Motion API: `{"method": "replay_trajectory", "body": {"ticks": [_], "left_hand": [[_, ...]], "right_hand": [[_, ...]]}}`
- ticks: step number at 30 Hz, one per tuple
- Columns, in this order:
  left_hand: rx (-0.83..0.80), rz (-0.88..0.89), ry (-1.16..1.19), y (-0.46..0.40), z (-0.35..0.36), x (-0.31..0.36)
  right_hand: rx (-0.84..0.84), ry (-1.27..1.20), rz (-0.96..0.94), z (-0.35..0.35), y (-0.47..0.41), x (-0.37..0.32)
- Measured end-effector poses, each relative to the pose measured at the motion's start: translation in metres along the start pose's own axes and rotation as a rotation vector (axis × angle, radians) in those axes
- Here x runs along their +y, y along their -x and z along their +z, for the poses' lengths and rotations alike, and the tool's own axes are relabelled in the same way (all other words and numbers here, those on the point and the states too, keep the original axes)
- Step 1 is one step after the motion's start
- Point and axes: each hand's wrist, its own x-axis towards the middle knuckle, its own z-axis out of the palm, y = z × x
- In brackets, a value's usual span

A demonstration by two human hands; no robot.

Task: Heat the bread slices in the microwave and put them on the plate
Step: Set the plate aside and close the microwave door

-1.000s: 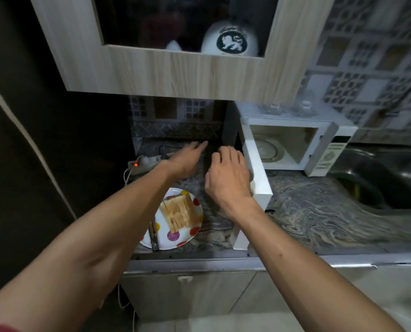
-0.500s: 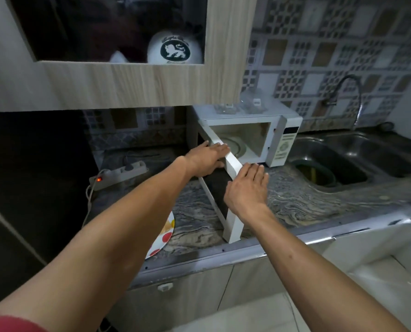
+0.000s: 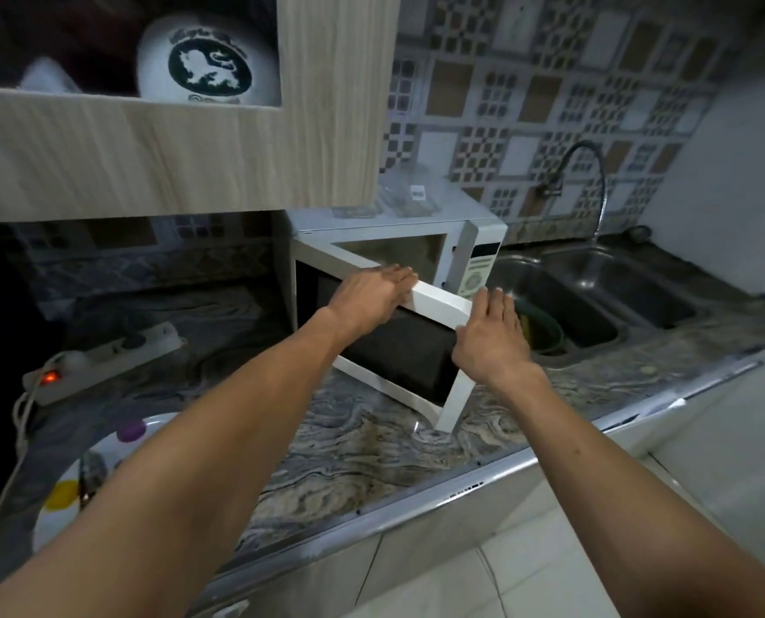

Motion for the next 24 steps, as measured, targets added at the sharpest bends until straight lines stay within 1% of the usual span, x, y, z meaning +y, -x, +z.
{"method": "replay_trajectory", "body": {"ticks": [6,12,15,18,19,20,22,23,24], "left_hand": [[0.003,-0.082,-0.003,-0.029,0.016,-0.001],[-0.023,-0.250,-0.115,-0.064,0.027,0.008],[0.008,-0.329,-0.178,-0.080,0.040,0.008],[0.042,-0.424,-0.163,-0.097,0.053,0.010],[0.034,-0.452,-0.142,-0.104,0.058,0.012],[0.046,-0.480,-0.072,-0.108,0.063,0.011],[0.162,-0.537,0.075,-0.111,0.072,0.017],[0.251,-0.546,0.097,-0.111,0.076,0.023],[0.356,-0.552,0.060,-0.110,0.081,0.032]], "right_hand": [[-0.004,-0.031,-0.111,-0.006,-0.057,0.030],[-0.018,-0.037,-0.255,-0.009,-0.123,0.054],[-0.044,-0.025,-0.331,-0.011,-0.155,0.060],[-0.076,0.005,-0.418,-0.016,-0.190,0.066],[-0.082,0.021,-0.459,-0.015,-0.204,0.069],[-0.089,0.025,-0.493,-0.015,-0.214,0.070],[-0.099,0.022,-0.542,-0.013,-0.233,0.072],[-0.105,0.016,-0.555,-0.013,-0.238,0.072],[-0.110,0.012,-0.570,-0.012,-0.243,0.073]]}}
